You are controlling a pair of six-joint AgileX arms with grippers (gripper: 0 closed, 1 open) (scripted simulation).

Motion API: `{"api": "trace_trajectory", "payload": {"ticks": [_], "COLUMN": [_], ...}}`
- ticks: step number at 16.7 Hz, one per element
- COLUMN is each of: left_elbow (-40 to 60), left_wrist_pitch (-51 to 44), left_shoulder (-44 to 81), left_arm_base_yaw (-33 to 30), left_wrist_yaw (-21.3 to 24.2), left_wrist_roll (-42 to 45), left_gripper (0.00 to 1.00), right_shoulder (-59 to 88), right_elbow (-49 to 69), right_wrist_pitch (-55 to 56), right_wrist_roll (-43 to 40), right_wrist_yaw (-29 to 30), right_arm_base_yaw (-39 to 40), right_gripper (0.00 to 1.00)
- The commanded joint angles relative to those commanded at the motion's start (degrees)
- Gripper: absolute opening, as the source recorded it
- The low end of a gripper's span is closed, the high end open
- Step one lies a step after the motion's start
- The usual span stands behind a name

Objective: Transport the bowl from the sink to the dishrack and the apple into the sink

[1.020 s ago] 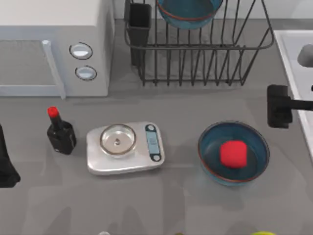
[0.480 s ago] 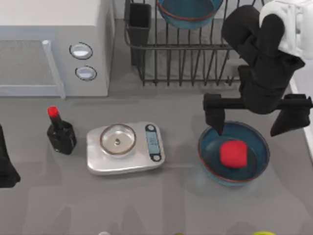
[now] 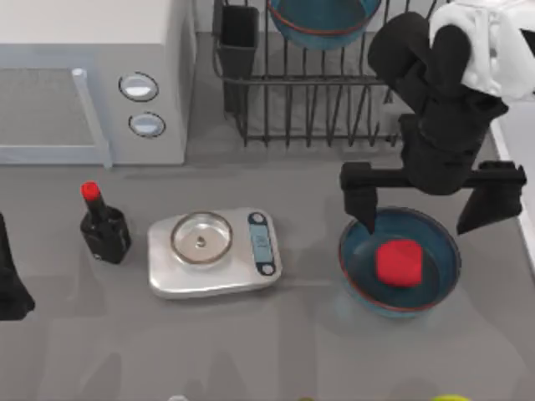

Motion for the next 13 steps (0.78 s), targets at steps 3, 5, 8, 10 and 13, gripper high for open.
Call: {"api": "trace_trajectory", "payload": {"ticks": [3, 5, 8, 10, 13], "left_elbow": [0.0, 0.0, 0.0, 0.0, 0.0], "left_wrist_pitch": [0.0, 0.0, 0.0, 0.0, 0.0], "left_shoulder": [0.0, 0.0, 0.0, 0.0, 0.0], "left_arm_base_yaw": [0.0, 0.0, 0.0, 0.0, 0.0], "left_wrist_yaw": [0.0, 0.0, 0.0, 0.0, 0.0], "left_wrist_roll": [0.0, 0.0, 0.0, 0.0, 0.0], "left_gripper": [1.0, 1.0, 1.0, 1.0, 1.0], "right_shoulder": [1.71, 3.6, 6.79, 8.24, 8.59], "right_elbow": [-2.61, -5.51, -10.23, -12.45, -13.04], "right_wrist_pitch": [3.93, 9.32, 17.76, 20.84, 21.56], "right_wrist_roll": [0.09, 0.11, 0.22, 0.28, 0.28], "right_wrist_yaw": [0.09, 0.06, 0.04, 0.07, 0.1], "right_arm_base_yaw": [0.05, 0.18, 0.35, 0.43, 0.43], "right_gripper": [1.0, 1.0, 1.0, 1.0, 1.0]}}
